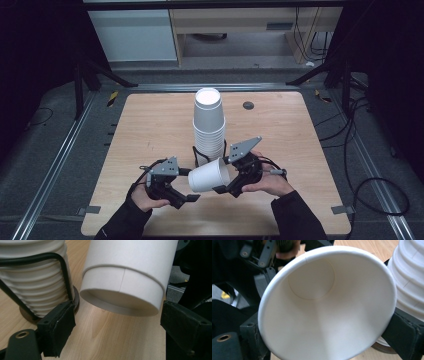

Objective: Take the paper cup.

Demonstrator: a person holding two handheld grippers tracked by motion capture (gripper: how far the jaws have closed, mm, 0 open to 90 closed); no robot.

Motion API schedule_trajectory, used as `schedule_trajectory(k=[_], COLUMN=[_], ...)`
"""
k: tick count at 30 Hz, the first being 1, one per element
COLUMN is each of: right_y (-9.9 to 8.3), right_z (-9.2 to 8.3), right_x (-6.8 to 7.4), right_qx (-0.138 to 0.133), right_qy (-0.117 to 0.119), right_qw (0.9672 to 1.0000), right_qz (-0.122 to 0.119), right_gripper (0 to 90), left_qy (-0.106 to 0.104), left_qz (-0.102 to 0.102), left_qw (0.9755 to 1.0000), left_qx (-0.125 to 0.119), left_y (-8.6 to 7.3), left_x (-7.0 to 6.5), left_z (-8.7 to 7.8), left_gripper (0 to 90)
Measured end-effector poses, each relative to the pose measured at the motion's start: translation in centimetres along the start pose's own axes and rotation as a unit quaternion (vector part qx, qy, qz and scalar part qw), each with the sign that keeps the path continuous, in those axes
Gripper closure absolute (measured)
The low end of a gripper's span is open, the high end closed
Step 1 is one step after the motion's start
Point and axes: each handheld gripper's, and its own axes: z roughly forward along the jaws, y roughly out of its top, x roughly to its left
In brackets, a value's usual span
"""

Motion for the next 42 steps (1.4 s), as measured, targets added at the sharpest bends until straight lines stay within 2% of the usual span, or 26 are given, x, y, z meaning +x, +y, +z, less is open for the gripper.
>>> schedule_trajectory(k=[4, 7, 14, 19, 27, 34, 42], right_y=[1.1, 1.6, 2.6, 2.7, 2.8, 2.8, 2.9], right_z=[0.8, 1.6, 3.4, 3.9, 4.2, 4.1, 4.1], right_x=[-0.2, -0.3, 0.1, 0.1, 0.2, 0.2, 0.4], right_qx=[0.033, 0.054, 0.098, 0.100, 0.104, 0.097, 0.079], right_qy=[-0.001, 0.001, 0.009, 0.021, 0.025, 0.027, 0.018], right_qw=[0.9994, 0.9984, 0.9944, 0.9940, 0.9935, 0.9940, 0.9957], right_qz=[-0.013, -0.019, -0.038, -0.038, -0.039, -0.042, -0.046], right_gripper=[8.2, 8.2, 8.1, 8.1, 8.1, 7.3, 4.8], left_qy=[0.007, 0.012, 0.017, 0.017, 0.012, 0.010, 0.009], left_qz=[0.002, 0.005, 0.012, 0.018, 0.025, 0.025, 0.020], left_qw=[1.0000, 0.9998, 0.9995, 0.9992, 0.9987, 0.9989, 0.9993], left_qx=[0.001, 0.011, 0.025, 0.033, 0.043, 0.039, 0.030], left_y=[0.0, 0.0, -0.1, 0.0, -0.1, -0.1, -0.2], left_x=[0.0, 0.0, 0.0, -0.1, -0.3, -0.2, -0.1], left_z=[-0.1, 0.1, 0.5, 0.6, 0.8, 0.7, 0.5], left_gripper=[11.2, 11.1, 11.3, 12.9, 20.2, 21.6, 21.8])
